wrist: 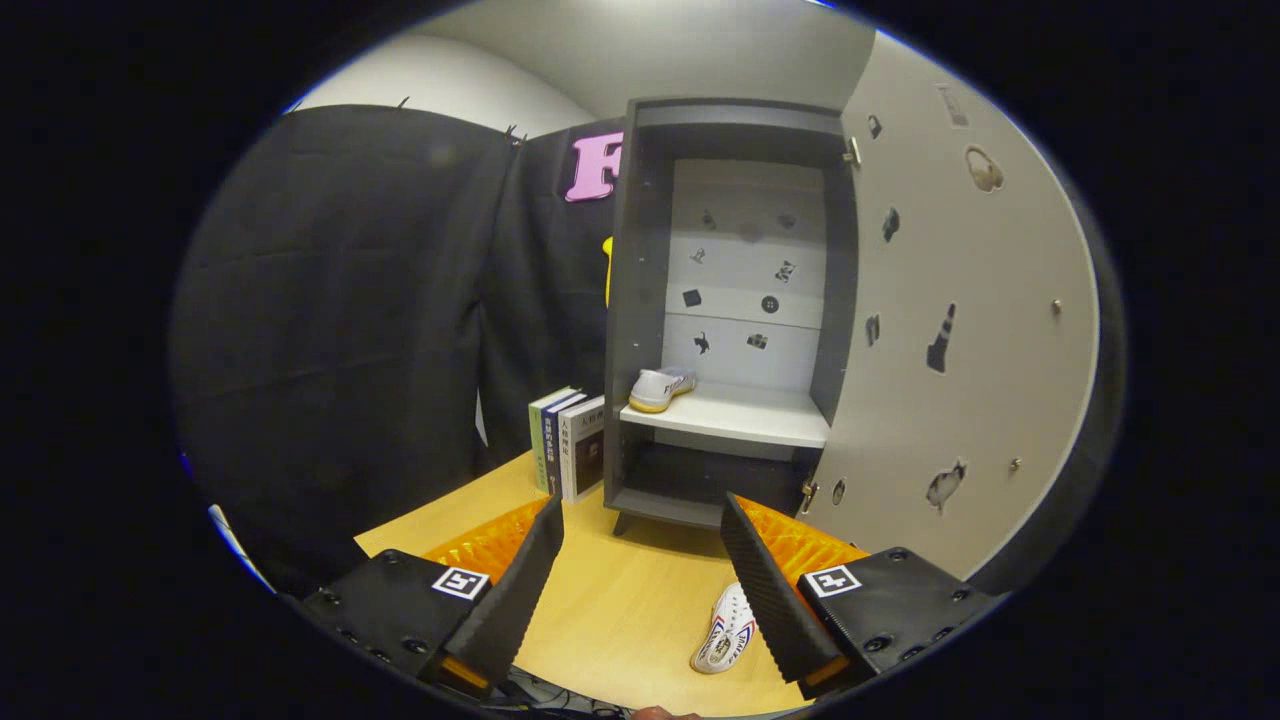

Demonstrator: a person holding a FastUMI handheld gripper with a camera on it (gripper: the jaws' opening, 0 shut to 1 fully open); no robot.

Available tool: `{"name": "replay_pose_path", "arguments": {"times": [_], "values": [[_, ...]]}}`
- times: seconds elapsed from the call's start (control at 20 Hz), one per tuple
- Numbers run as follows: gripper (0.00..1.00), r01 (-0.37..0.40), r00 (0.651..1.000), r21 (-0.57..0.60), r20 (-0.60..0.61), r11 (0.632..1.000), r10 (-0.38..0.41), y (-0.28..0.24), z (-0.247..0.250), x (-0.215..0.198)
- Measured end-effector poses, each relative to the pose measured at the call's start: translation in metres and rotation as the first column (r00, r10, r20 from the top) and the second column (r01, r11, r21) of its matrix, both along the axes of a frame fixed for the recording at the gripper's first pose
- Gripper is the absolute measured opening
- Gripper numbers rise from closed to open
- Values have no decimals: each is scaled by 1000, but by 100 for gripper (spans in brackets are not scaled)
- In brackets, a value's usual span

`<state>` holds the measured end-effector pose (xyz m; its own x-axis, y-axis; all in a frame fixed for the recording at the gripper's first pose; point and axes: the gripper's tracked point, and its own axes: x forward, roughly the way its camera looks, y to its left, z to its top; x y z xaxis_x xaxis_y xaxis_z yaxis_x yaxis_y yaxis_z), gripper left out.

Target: Open the shoe cabinet door, grab the shoes and put them into the shoe cabinet, then close the shoe cabinet door.

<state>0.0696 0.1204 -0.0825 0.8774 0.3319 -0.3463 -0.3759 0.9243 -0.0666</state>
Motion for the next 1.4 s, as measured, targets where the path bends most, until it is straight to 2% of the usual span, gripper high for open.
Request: {"name": "replay_pose_path", "arguments": {"times": [0.25,0.55,0.85,1.1,1.2,1.3,1.4], "values": [[98,-63,990,-59,-131,996,55,19,-82,32],[98,4,942,-165,-331,986,-59,-16,-201,71],[98,61,867,-281,-461,958,-190,-68,-281,88],[98,56,814,-325,-532,944,-232,-93,-325,87],[98,88,784,-341,-555,936,-276,-105,-341,86],[98,125,732,-349,-599,929,-324,-118,-358,82],[98,164,699,-334,-624,928,-348,-124,-366,84]]}}
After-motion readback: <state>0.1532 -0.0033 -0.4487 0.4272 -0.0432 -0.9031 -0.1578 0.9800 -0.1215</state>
